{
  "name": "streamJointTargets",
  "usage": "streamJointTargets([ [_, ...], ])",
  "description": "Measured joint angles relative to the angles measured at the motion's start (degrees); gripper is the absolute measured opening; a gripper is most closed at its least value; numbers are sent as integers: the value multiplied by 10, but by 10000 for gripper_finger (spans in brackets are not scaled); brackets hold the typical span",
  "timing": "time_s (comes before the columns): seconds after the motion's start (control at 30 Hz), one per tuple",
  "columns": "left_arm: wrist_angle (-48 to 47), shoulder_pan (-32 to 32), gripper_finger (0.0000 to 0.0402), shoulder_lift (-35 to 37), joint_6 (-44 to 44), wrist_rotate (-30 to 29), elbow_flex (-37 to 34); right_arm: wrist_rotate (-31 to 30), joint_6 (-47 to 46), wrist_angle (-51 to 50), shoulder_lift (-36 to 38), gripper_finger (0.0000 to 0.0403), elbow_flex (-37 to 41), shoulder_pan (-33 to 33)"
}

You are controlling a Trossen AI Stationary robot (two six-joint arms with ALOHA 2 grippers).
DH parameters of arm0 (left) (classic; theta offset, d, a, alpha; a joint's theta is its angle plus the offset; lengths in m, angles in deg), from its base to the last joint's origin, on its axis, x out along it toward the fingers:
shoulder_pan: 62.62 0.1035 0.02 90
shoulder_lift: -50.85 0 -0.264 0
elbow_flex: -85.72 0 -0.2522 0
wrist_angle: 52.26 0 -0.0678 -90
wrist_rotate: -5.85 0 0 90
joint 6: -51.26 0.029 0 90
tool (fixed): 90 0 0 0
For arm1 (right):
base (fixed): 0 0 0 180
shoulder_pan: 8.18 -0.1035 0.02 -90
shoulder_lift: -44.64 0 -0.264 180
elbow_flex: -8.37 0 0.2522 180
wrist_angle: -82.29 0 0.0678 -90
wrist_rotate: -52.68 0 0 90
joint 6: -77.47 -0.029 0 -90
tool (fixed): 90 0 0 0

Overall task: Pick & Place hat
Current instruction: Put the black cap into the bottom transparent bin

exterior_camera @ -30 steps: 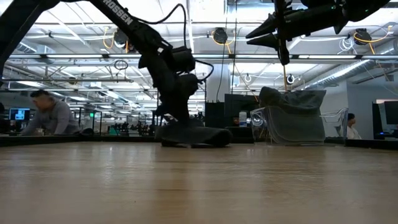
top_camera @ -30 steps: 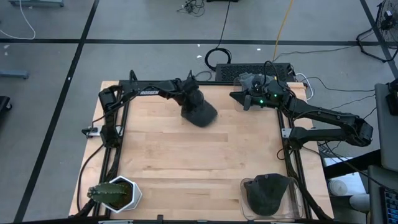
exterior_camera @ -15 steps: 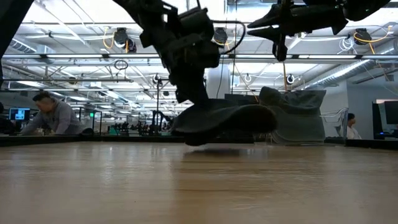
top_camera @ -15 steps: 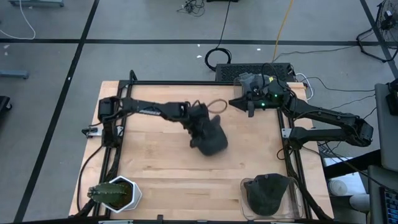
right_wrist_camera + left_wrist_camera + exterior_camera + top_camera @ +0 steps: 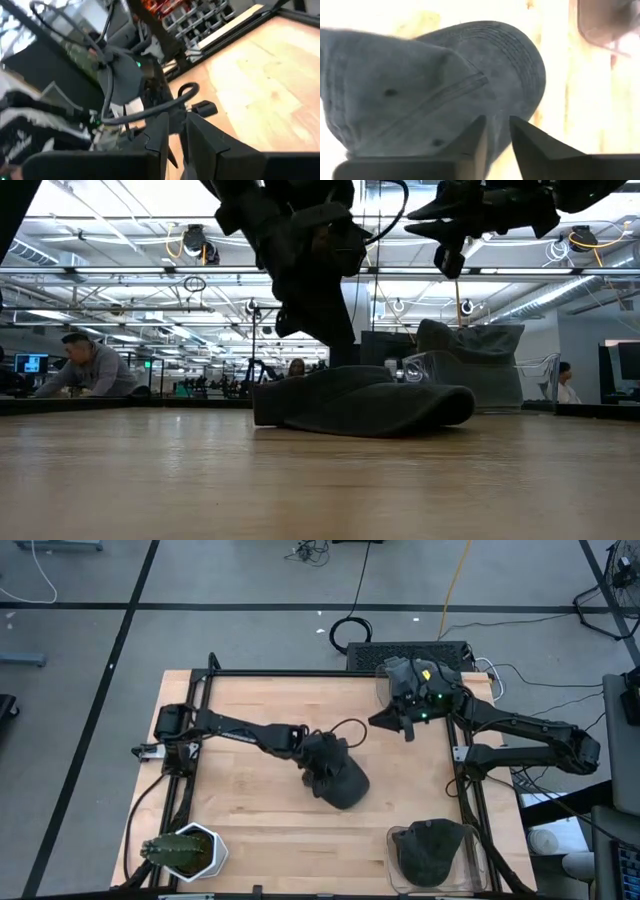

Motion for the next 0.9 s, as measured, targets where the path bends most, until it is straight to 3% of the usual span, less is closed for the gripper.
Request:
streamJointTargets([
  [0.23, -28, -40, 166, 0, -111, -27, 0, 2, 79, -79, 0, 105, 0, -32],
  [0.37, -70, -53, 181, 25, -172, -27, 1, 1, 80, -114, 0, 137, 0, -55],
  [0.47, -94, -67, 164, 70, -189, -54, 1, -14, 86, -104, 0, 157, 0, -79],
  [0.67, -132, -91, 105, 198, -205, -124, 1, -111, 90, -69, -21, 178, -1, -142],
  [0.9, -110, -116, 56, 328, -233, -198, 2, -152, 165, -71, -146, 180, -84, -198],
])
